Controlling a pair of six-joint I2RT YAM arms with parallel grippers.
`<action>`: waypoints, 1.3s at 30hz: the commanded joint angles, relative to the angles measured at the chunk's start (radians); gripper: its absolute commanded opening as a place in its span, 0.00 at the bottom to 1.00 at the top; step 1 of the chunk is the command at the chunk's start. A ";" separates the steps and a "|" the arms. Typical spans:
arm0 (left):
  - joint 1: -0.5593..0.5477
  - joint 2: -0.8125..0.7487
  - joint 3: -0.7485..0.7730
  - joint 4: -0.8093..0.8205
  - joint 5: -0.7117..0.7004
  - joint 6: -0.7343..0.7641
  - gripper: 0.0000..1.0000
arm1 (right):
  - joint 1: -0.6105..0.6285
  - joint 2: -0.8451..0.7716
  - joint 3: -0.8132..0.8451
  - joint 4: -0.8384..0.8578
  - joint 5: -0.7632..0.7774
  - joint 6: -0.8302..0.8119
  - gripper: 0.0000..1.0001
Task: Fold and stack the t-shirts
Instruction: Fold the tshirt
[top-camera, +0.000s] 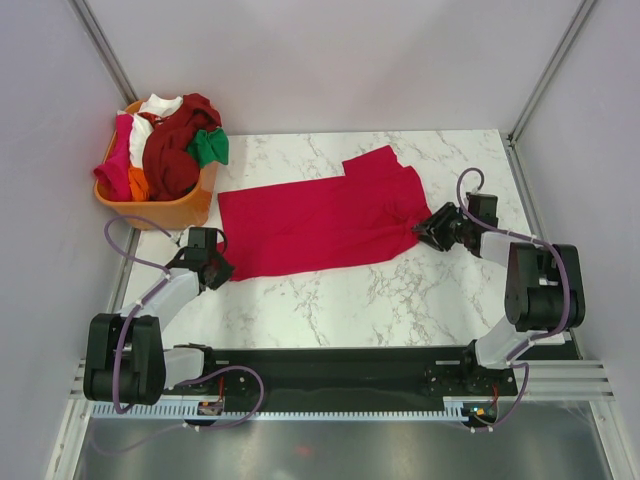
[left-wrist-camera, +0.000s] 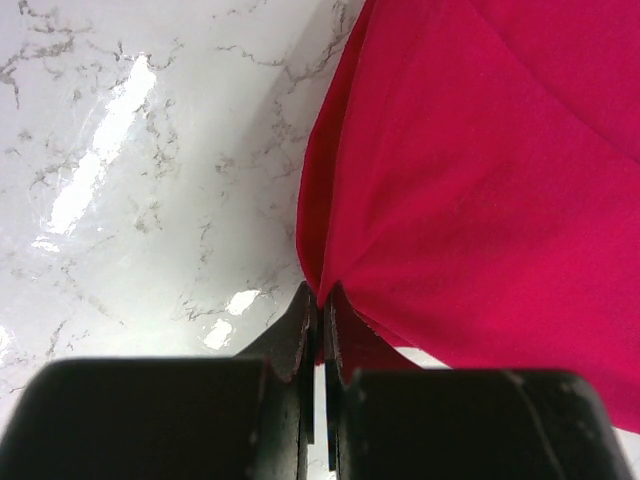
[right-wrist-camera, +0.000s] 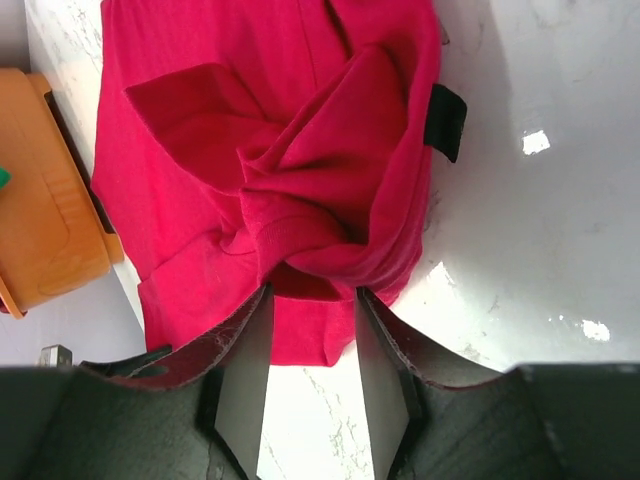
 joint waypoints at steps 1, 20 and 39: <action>-0.005 -0.009 -0.005 0.023 -0.022 -0.017 0.02 | 0.005 0.026 0.009 0.053 -0.006 0.013 0.47; -0.013 -0.005 -0.003 0.025 -0.027 -0.017 0.02 | 0.028 0.004 0.090 -0.059 0.067 -0.044 0.06; -0.013 -0.008 -0.002 0.025 -0.017 -0.017 0.02 | -0.110 -0.139 0.115 -0.219 0.207 -0.139 0.00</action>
